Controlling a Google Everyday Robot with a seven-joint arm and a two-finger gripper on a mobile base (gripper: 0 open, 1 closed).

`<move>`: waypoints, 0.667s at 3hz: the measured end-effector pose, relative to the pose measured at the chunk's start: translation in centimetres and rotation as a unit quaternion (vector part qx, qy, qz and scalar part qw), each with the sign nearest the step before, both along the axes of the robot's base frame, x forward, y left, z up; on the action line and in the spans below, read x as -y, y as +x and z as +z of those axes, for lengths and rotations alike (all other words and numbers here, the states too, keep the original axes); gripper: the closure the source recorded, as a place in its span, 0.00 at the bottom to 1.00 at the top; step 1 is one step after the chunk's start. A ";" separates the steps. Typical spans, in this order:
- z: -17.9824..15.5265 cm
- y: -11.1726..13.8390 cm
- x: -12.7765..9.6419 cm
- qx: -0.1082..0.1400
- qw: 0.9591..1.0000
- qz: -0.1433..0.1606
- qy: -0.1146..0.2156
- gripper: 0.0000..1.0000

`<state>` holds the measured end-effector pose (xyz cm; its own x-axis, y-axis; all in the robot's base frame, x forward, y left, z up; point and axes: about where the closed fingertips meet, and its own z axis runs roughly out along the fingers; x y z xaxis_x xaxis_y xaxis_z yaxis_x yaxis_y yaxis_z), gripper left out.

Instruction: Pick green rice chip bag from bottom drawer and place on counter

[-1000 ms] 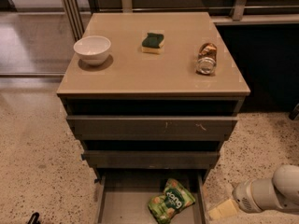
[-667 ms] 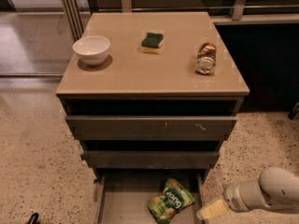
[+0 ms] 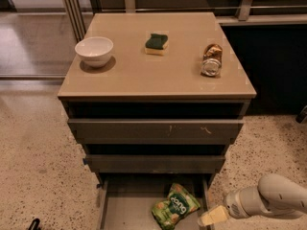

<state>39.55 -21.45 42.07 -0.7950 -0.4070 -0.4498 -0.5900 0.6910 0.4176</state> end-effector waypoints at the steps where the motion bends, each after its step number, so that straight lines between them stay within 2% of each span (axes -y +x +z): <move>1: 0.0 -0.9 0.3 0.001 1.000 -0.012 -0.007 0.00; 2: -1.7 -1.0 0.5 0.009 0.999 -0.030 -0.006 0.00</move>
Offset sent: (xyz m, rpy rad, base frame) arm -0.0157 -0.0037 -0.0716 0.0157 -0.0190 -0.1267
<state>38.57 -21.95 40.34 -0.8097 -0.3645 -0.4599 -0.5550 0.7305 0.3980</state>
